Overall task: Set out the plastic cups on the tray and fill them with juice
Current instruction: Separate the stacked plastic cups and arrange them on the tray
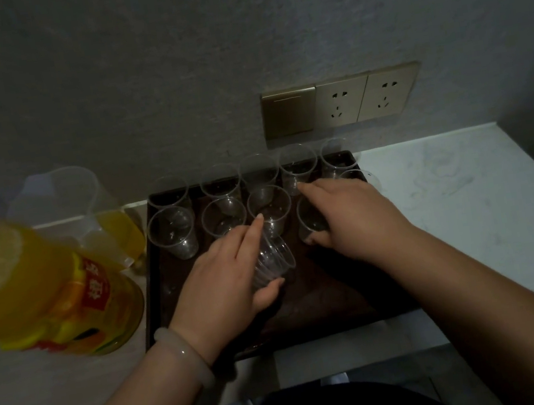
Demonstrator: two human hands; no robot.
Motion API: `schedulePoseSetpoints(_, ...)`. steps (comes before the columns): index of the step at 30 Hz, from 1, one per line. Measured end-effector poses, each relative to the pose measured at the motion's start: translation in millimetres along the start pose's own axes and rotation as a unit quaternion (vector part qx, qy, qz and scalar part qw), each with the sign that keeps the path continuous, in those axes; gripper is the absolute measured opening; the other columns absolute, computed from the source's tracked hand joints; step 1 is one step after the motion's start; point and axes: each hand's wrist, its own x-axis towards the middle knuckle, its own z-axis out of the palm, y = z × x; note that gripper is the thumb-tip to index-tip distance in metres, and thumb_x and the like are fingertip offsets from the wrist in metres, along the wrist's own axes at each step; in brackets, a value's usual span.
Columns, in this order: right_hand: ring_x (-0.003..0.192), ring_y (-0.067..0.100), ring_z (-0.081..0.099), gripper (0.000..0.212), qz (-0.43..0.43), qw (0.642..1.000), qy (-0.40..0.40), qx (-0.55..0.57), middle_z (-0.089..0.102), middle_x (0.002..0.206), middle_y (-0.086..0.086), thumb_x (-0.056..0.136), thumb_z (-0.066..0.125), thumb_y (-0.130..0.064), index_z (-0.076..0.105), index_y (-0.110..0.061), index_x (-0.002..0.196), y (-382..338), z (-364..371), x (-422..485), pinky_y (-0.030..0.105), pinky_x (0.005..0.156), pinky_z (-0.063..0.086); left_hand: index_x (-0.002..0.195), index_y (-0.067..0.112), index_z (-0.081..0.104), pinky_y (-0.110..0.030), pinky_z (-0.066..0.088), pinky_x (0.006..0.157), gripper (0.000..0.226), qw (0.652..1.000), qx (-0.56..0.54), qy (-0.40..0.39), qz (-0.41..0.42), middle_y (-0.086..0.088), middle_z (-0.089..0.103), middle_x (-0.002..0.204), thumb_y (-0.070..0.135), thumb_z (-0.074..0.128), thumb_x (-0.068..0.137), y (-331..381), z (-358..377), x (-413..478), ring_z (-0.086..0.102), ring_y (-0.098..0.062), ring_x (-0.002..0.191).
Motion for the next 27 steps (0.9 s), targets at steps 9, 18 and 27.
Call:
schedulePoseSetpoints(9,0.135,0.022,0.038,0.084,0.007,1.0,-0.024,0.001,0.041,0.149,0.003,0.081,0.07,-0.046,0.029,-0.017,0.149,3.5,-0.8,31.4,0.036,0.117,0.016,0.143,0.009,0.037,-0.033,0.054,0.078,0.085,1.0,0.011,0.001,-0.006,-0.009,0.058,0.123,0.055,0.056,0.074,1.7,-1.0,2.1,0.062,-0.024,0.103)
schedulePoseSetpoints(18,0.144,0.025,0.021,0.081,0.024,0.999,-0.039,0.005,0.022,0.159,0.002,0.085,0.067,-0.044,0.026,-0.019,0.15,3.7,-1.4,27.1,0.035,0.118,0.01,0.149,0.015,0.027,-0.033,0.047,0.091,0.087,1.0,-0.009,-0.013,-0.014,-0.006,0.05,0.136,0.056,0.054,0.077,3.5,-0.7,3.4,0.053,-0.021,0.118)
schedulePoseSetpoints(27,0.146,0.023,0.016,0.087,0.033,0.998,-0.04,0.03,0.016,0.16,0.001,0.084,0.067,-0.047,0.019,-0.022,0.152,4.3,0.5,22.3,0.036,0.118,0.006,0.144,0.009,0.034,-0.033,0.052,0.081,0.087,1.0,-0.001,-0.001,-0.001,-0.008,0.057,0.126,0.055,0.057,0.074,5.6,-0.8,5.0,0.061,-0.024,0.107)
